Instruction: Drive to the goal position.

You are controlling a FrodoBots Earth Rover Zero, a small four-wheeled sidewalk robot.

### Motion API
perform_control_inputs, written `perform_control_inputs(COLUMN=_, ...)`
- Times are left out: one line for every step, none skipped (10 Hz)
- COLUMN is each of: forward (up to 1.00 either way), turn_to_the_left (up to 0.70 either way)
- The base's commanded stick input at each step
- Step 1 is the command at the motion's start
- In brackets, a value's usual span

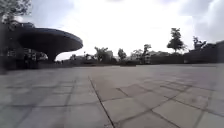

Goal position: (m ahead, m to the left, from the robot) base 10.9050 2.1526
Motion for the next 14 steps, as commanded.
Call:
perform_control_inputs(forward=0.85, turn_to_the_left=0.0)
perform_control_inputs(forward=0.85, turn_to_the_left=0.0)
perform_control_inputs(forward=0.85, turn_to_the_left=0.0)
perform_control_inputs(forward=0.85, turn_to_the_left=0.0)
perform_control_inputs(forward=0.85, turn_to_the_left=0.0)
perform_control_inputs(forward=0.85, turn_to_the_left=0.0)
perform_control_inputs(forward=0.85, turn_to_the_left=0.0)
perform_control_inputs(forward=0.85, turn_to_the_left=0.0)
perform_control_inputs(forward=0.85, turn_to_the_left=0.0)
perform_control_inputs(forward=0.85, turn_to_the_left=0.0)
perform_control_inputs(forward=0.85, turn_to_the_left=0.0)
perform_control_inputs(forward=0.85, turn_to_the_left=0.0)
perform_control_inputs(forward=0.85, turn_to_the_left=0.04)
perform_control_inputs(forward=0.85, turn_to_the_left=0.1)
